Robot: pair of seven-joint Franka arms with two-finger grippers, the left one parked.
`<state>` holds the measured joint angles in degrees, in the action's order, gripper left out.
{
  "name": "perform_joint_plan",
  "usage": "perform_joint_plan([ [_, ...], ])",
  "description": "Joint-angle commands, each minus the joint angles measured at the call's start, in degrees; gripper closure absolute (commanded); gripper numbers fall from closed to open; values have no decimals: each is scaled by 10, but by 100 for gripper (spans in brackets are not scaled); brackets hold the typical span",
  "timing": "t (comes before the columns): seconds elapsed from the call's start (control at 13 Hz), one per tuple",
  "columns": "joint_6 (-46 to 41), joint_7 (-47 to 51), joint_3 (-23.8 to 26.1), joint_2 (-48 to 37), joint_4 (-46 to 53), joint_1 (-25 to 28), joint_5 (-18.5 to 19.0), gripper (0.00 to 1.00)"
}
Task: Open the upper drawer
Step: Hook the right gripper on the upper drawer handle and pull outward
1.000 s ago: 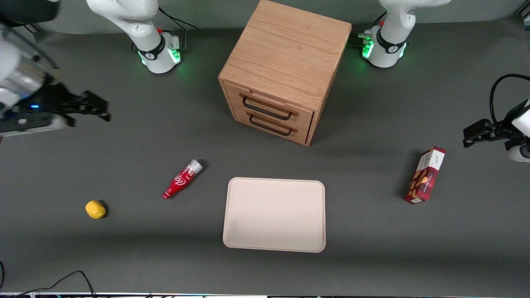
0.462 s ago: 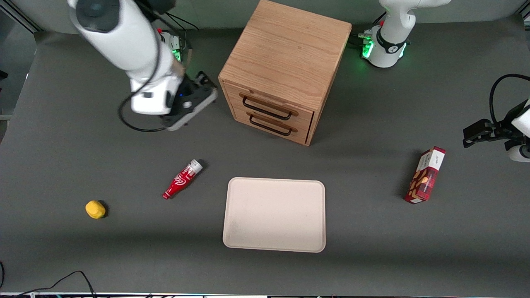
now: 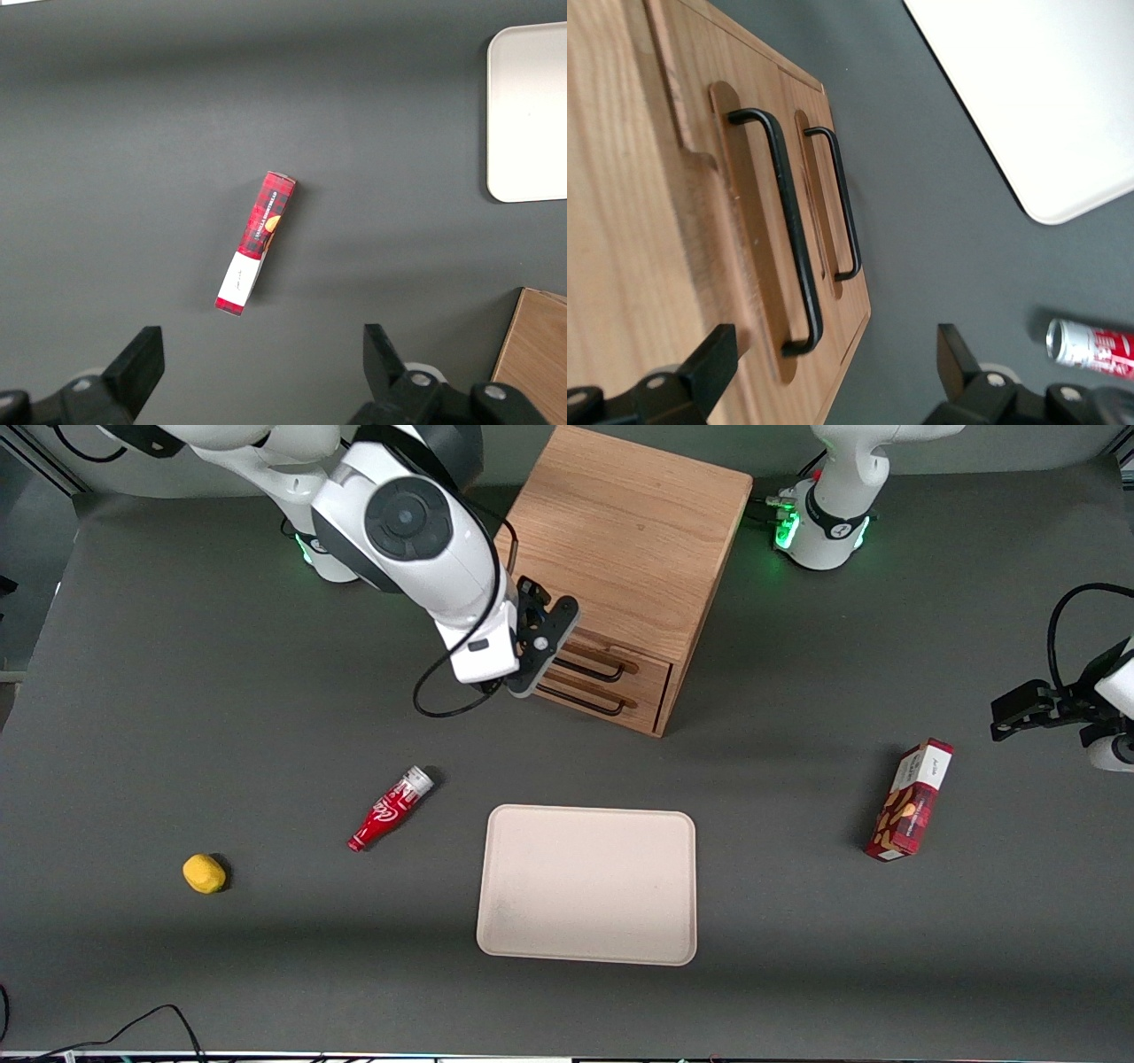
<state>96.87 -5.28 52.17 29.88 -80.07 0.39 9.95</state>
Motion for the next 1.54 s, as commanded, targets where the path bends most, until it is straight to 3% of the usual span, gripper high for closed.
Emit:
perform_joint_plan([
  [0.0, 26, -28, 7, 40, 16, 14, 27, 0],
  [0.85, 130, -29, -2, 86, -43, 32, 124, 0],
  [1.46, 138, -124, -71, 86, -1, 24, 119, 0],
])
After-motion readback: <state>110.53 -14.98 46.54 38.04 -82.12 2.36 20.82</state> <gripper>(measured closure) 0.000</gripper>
